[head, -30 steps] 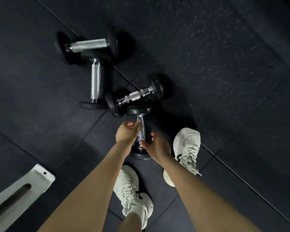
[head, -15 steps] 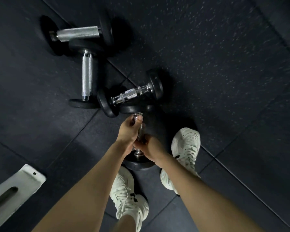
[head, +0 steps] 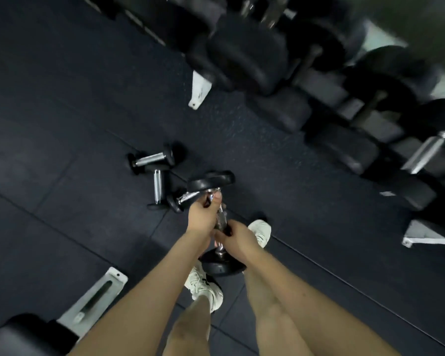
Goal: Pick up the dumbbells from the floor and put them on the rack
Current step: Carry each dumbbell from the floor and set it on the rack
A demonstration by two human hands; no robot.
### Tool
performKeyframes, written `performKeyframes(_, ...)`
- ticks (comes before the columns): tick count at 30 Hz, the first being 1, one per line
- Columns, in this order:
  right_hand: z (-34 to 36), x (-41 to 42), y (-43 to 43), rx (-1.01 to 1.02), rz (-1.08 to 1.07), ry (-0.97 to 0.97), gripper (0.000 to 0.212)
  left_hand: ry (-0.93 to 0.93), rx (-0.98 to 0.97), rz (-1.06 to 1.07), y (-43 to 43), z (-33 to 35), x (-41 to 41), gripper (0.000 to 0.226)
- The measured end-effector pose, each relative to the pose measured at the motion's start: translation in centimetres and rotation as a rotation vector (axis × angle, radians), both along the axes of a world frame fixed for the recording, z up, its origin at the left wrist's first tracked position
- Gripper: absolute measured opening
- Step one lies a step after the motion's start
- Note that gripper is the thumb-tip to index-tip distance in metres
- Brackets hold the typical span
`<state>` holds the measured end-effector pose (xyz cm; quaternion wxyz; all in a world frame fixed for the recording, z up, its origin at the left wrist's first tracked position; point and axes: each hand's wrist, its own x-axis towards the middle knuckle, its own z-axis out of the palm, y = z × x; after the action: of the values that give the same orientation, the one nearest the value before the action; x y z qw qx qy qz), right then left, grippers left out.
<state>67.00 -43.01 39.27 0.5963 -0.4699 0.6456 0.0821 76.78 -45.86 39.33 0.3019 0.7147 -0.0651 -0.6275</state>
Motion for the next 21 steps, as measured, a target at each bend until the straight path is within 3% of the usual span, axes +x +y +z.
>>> performKeyframes(9, 20.8, -9.3, -7.5, -0.217, -0.087, 0.017, 0.035, -0.023, -0.16, -0.167, -8.9, 21.4, -8.8, 0.017)
performKeyframes(12, 25.2, -12.3, -11.0, -0.319, -0.152, 0.028, 0.027, -0.028, -0.234, -0.211, -13.0, 26.5, -12.2, 0.017)
performKeyframes(16, 29.8, -15.7, -16.4, -0.425, -0.258, 0.011, 0.032, -0.041, -0.337, -0.286, -19.3, 31.5, -16.2, 0.015)
performKeyframes(21, 32.5, -19.7, -24.6, -0.506, -0.401, 0.038, 0.025, -0.034, -0.427, -0.408, -28.4, 34.7, -21.1, 0.015)
